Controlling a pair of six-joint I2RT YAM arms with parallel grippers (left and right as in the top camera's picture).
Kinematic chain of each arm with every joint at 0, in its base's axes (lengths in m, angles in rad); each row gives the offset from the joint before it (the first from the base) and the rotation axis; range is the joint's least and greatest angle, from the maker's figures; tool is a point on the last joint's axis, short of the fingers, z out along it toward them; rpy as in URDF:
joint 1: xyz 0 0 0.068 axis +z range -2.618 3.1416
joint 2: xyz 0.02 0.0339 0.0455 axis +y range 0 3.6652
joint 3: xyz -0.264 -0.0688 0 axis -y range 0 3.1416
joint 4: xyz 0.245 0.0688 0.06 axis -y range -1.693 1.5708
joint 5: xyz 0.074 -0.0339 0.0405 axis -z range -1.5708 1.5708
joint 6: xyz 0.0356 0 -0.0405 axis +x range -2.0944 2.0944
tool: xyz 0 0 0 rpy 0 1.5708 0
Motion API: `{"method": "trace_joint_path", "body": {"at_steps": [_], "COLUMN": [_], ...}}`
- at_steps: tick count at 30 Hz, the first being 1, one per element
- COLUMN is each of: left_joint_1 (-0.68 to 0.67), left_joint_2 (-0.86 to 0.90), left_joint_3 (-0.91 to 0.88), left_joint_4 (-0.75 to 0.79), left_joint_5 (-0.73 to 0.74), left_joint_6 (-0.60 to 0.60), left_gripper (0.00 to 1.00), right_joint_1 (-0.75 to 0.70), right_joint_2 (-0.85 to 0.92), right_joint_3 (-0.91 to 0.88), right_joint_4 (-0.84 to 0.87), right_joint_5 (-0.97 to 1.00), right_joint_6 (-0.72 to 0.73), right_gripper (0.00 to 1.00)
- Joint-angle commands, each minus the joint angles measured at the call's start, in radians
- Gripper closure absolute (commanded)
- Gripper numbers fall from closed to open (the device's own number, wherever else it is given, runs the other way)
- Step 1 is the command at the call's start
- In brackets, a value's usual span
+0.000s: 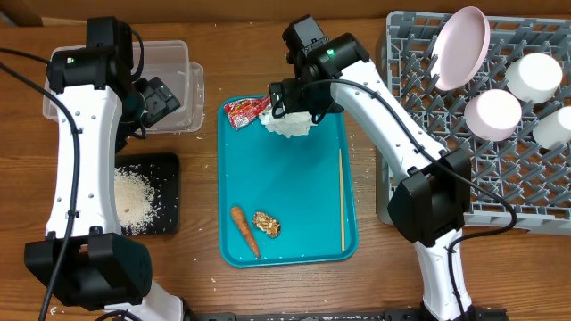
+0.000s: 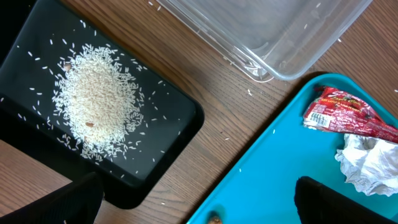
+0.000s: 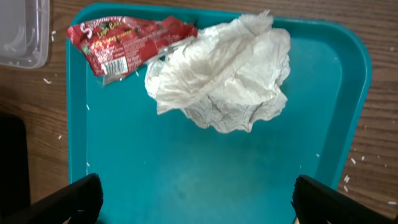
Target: Sort waste into correct bins and load items into the dishwasher
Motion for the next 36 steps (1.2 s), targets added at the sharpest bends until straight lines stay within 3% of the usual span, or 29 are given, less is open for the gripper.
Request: {"method": "trace_joint_path", "body": {"at_steps": [1, 7, 13, 22, 29, 32, 36], "left_joint_1": [-0.002, -0.002, -0.002, -0.002, -0.003, -0.045, -0.171], "left_joint_2": [0.004, 0.004, 0.004, 0.004, 0.005, 0.005, 0.006], "left_joint_3": [0.007, 0.007, 0.007, 0.007, 0.006, 0.005, 0.005], "left_joint_4": [0.001, 0.001, 0.001, 0.027, 0.011, 0.062, 0.106], "left_joint_5": [0.005, 0.005, 0.005, 0.024, 0.336, 0.512, 0.509], "left_joint_6": [-0.01, -0.009, -0.01, -0.021, -0.056, 0.083, 0.184], "left_gripper": [0.0, 0.0, 0.0, 0.0, 0.0, 0.04, 0.04], "right_joint_1": [-0.002, -0.009, -0.07, -0.229, -0.411, -0.534, -0.642], "right_joint_2": [-0.015, -0.015, -0.018, -0.127, -0.222, -0.226, -0.225], "right_joint_3": [-0.009, -0.009, -0.002, 0.143, 0.155, 0.155, 0.155], "right_joint_4": [0.012, 0.071, 0.128, -0.023, -0.083, -0.109, -0.135], "right_joint_5": [0.018, 0.167, 0.167, 0.219, 0.293, 0.275, 0.212], "right_joint_6": [0.018, 0.019, 0.084, 0.093, 0.094, 0.098, 0.098], "right_gripper": [0.0, 0.0, 0.0, 0.0, 0.0, 0.0, 0.0]}}
